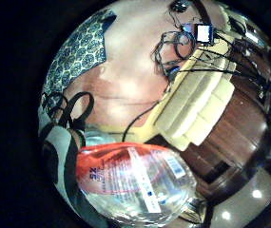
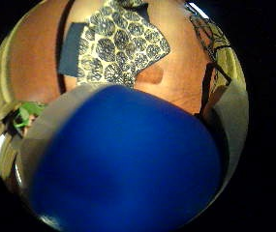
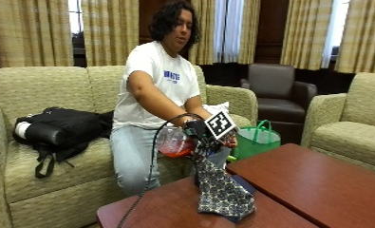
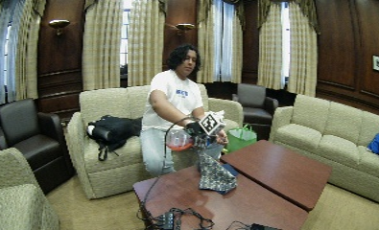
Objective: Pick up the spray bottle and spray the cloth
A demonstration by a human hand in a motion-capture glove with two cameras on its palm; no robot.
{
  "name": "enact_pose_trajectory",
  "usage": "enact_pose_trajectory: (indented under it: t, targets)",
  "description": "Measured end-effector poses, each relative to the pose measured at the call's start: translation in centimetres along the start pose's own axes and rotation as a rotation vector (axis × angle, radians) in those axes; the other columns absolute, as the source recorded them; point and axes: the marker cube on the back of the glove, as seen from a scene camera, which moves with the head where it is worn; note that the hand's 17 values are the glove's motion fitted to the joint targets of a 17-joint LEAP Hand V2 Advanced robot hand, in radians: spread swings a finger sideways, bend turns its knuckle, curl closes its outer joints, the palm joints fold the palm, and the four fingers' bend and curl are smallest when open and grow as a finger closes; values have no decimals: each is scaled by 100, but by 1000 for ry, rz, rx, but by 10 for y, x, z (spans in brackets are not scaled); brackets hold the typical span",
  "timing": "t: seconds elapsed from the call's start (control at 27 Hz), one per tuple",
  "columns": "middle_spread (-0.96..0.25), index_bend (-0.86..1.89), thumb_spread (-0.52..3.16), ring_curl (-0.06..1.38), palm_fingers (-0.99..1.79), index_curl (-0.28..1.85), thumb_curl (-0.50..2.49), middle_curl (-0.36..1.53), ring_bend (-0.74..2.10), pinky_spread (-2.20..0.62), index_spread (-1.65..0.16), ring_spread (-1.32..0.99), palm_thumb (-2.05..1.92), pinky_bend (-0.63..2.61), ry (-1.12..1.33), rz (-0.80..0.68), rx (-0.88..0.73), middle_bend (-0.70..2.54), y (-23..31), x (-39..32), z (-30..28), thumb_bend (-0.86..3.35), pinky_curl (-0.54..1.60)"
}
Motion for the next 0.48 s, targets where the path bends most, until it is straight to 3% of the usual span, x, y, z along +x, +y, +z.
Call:
enact_pose_trajectory:
  t: [0.19, 0.48]
  targets:
    - [-20, 32, 16, 45, 139, 59, 81, 50, 66, -31, -29, -25, 95, 37, 133, -10, -41, 61, -20, -29, 16, -3, 38]
    - [-20, 32, 16, 45, 139, 59, 82, 50, 66, -31, -29, -25, 95, 37, 87, -142, -57, 61, -28, -34, 26, -3, 38]
